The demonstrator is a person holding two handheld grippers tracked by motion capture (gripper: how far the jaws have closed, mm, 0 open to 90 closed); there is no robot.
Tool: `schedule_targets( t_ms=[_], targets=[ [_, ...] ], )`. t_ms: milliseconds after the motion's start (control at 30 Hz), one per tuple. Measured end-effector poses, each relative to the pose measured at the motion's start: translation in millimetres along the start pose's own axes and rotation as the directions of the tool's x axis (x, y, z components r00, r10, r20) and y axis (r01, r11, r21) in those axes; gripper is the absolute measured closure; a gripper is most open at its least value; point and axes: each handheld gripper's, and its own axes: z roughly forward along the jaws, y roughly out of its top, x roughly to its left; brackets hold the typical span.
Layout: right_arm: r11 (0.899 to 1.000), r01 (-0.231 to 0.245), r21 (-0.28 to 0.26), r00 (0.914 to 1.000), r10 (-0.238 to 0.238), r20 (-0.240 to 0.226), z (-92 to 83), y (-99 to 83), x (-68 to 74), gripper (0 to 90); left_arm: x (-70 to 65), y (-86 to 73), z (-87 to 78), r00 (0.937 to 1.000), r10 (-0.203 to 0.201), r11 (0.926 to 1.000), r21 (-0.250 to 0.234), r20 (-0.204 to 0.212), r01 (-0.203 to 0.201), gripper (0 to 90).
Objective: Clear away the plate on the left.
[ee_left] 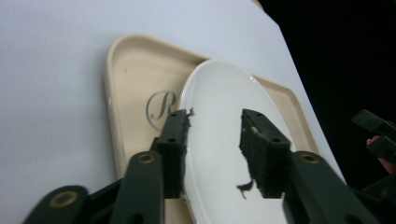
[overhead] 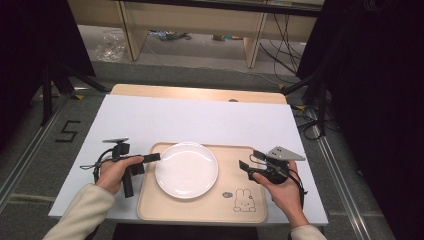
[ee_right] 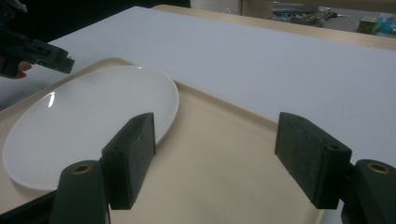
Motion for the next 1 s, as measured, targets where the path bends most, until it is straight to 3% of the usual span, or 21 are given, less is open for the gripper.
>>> schedule_targets(
  t_ms=[100,167,200,300,367,433,500,533,600,633,700,767,800,900,967,1000],
  targets=[
    [1.000,0.013,0.003,0.9998,-0.013,0.015,-0.7,0.2,-0.4,29.9,-3.6,1.1,-2.3,0.9958,0.086,0.9959,-0.029,0.032,-0.085,52.1],
    [1.000,0.017,0.015,0.9997,-0.017,0.019,-1.8,0.4,-0.9,29.9,-8.4,2.6,-4.4,0.9855,0.167,0.9850,-0.047,0.027,-0.166,45.6],
    [1.000,0.015,-0.009,0.9999,-0.015,0.005,0.4,-0.3,-1.0,29.9,-9.6,3.0,-5.3,0.9820,0.188,0.9812,-0.050,0.023,-0.186,42.7],
    [1.000,0.002,-0.005,1.0000,-0.002,0.004,0.1,-0.4,-0.2,29.9,-13.3,4.0,-7.6,0.9669,0.255,0.9647,-0.071,0.009,-0.254,37.0],
    [1.000,0.006,-0.006,1.0000,-0.006,0.003,0.3,-0.3,-0.2,29.9,-16.0,4.4,-8.4,0.9604,0.279,0.9568,-0.086,-0.001,-0.278,34.4],
    [1.000,0.006,-0.006,1.0000,-0.006,0.003,0.2,-0.3,-0.2,29.9,-18.5,4.9,-9.8,0.9501,0.312,0.9460,-0.089,-0.018,-0.312,32.7],
    [1.000,-0.007,0.000,1.0000,0.007,-0.002,0.0,-0.4,0.1,29.9,-21.4,5.4,-11.3,0.9343,0.353,0.9287,-0.102,-0.048,-0.356,29.8],
    [1.000,-0.011,0.004,0.9999,0.011,-0.006,0.0,-0.4,0.4,30.0,-22.0,5.9,-12.2,0.9198,0.386,0.9142,-0.104,-0.072,-0.392,29.4],
    [1.000,-0.010,0.004,0.9999,0.010,-0.006,-0.1,-0.4,0.3,29.9,-23.9,6.2,-14.5,0.9005,0.416,0.8960,-0.112,-0.127,-0.430,26.2],
    [1.000,0.020,-0.012,0.9998,-0.020,0.003,0.5,-0.2,-1.2,30.0,-23.8,7.0,-15.8,0.8946,0.425,0.8909,-0.111,-0.138,-0.440,24.1],
    [1.000,0.017,-0.012,0.9999,-0.017,0.002,0.5,-0.4,-1.0,30.0,-24.6,7.3,-17.3,0.8971,0.416,0.8925,-0.123,-0.150,-0.434,21.0],
    [1.000,0.017,-0.011,0.9999,-0.017,0.002,0.5,-0.4,-0.9,30.0,-25.4,7.3,-19.3,0.8966,0.423,0.8901,-0.126,-0.132,-0.438,15.3],
    [1.000,0.012,-0.010,0.9999,-0.012,0.003,0.4,-0.5,-0.9,30.0,-25.8,7.5,-20.3,0.8943,0.427,0.8861,-0.135,-0.132,-0.443,15.4],
    [1.000,0.023,0.011,0.9996,-0.024,0.017,-1.8,0.4,-1.1,30.0,-26.8,7.8,-22.7,0.8965,0.421,0.8863,-0.148,-0.138,-0.439,15.0],
    [1.000,0.026,0.010,0.9995,-0.027,0.015,-1.8,0.4,-1.5,30.0,-26.7,7.6,-23.8,0.8917,0.426,0.8830,-0.145,-0.153,-0.447,15.0],
    [1.000,0.026,0.010,0.9996,-0.026,0.015,-1.8,0.3,-1.5,29.9,-26.1,7.3,-24.4,0.8941,0.422,0.8854,-0.144,-0.151,-0.442,14.9]
  ],
)
